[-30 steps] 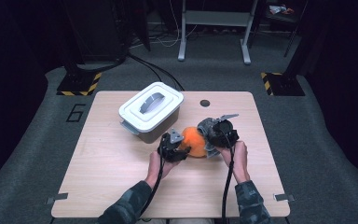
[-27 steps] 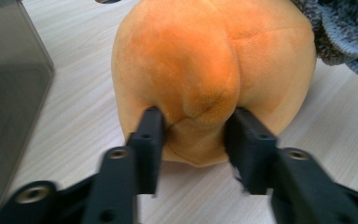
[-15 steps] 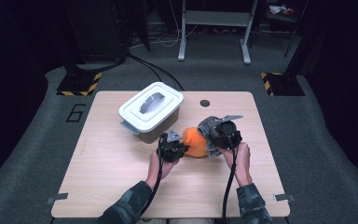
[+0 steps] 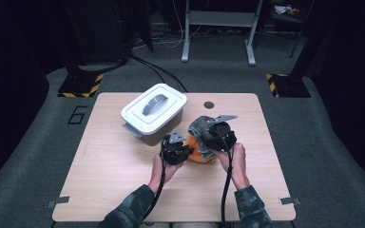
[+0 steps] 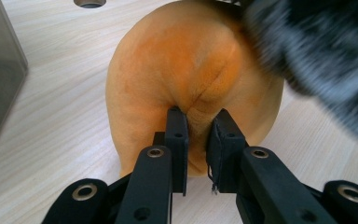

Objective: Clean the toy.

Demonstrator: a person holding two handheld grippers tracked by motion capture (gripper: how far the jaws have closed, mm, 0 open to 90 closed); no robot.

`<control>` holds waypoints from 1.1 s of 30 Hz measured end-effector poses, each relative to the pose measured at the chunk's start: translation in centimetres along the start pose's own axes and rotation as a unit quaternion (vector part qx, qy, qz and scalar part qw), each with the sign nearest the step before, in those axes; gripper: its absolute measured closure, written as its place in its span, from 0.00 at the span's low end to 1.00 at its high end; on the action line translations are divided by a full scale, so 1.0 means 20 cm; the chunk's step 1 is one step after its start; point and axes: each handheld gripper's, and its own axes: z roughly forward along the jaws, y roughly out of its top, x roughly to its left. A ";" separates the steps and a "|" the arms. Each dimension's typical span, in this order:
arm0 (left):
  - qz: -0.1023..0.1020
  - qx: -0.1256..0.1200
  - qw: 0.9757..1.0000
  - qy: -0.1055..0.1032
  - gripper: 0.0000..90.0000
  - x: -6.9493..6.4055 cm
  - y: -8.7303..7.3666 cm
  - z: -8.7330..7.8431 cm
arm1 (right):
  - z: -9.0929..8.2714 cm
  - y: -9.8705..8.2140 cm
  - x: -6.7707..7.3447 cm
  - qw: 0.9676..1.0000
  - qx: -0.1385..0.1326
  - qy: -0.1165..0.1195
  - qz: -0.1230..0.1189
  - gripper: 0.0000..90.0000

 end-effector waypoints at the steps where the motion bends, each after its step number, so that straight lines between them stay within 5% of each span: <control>1: -0.005 0.001 1.000 0.000 0.88 0.00 0.00 0.00 | 0.02 0.00 0.01 1.000 0.002 -0.006 0.002 0.76; 12: -0.011 -0.003 1.000 -0.001 0.88 0.03 -0.01 0.01 | 0.04 -0.02 -0.03 1.000 0.009 -0.013 0.008 0.76; 33: -0.019 -0.001 1.000 0.002 0.88 0.05 -0.02 0.02 | 0.10 -0.23 -0.28 0.994 0.067 -0.049 0.077 0.77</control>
